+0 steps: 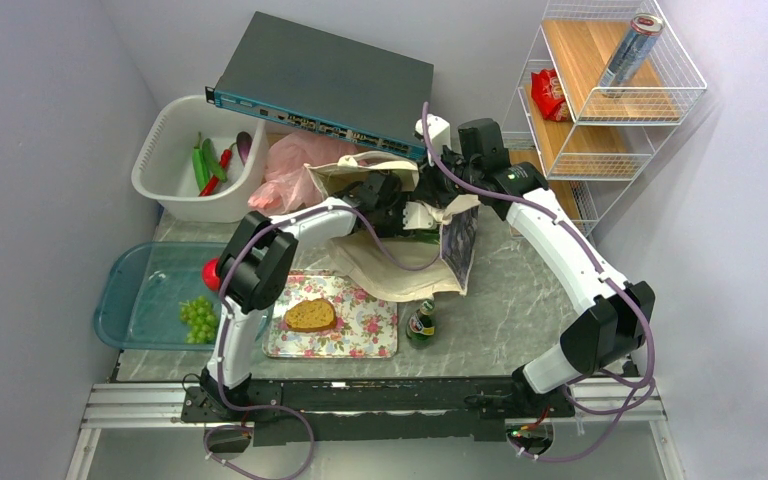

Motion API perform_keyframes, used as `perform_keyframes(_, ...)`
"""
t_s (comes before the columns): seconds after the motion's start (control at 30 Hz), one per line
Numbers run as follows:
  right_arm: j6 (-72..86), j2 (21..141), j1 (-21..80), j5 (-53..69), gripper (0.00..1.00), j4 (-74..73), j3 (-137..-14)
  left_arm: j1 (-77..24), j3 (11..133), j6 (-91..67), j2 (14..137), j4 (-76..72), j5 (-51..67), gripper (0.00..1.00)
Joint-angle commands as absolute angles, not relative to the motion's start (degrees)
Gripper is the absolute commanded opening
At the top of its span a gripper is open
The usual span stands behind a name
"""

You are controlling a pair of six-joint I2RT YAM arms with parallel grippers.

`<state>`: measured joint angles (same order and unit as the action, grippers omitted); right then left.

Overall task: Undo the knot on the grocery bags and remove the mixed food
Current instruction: Adjust the bottle in the takeout bag.

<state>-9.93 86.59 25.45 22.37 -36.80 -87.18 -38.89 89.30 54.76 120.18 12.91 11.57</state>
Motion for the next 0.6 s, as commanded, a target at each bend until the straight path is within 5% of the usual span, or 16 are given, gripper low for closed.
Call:
perform_keyframes(0.0,-10.01,86.28,25.91,26.98,0.00,-33.16,-90.55,-37.33,93.30,53.68,122.16,17.97,17.18,0.61)
perform_keyframes(0.37,-10.64,87.28,25.84,26.94,0.00,-33.40,-91.34,-36.77,94.94,54.51,126.74,26.96,16.90,0.62)
perform_keyframes(0.47,-10.85,87.26,25.88,26.69,0.00,-33.57,-91.18,-36.41,98.02,53.25,128.12,30.94,18.31,0.46)
perform_keyframes(0.57,-11.15,87.22,25.80,26.49,0.00,-33.34,-91.00,-36.32,99.43,52.87,126.37,34.59,21.12,0.15)
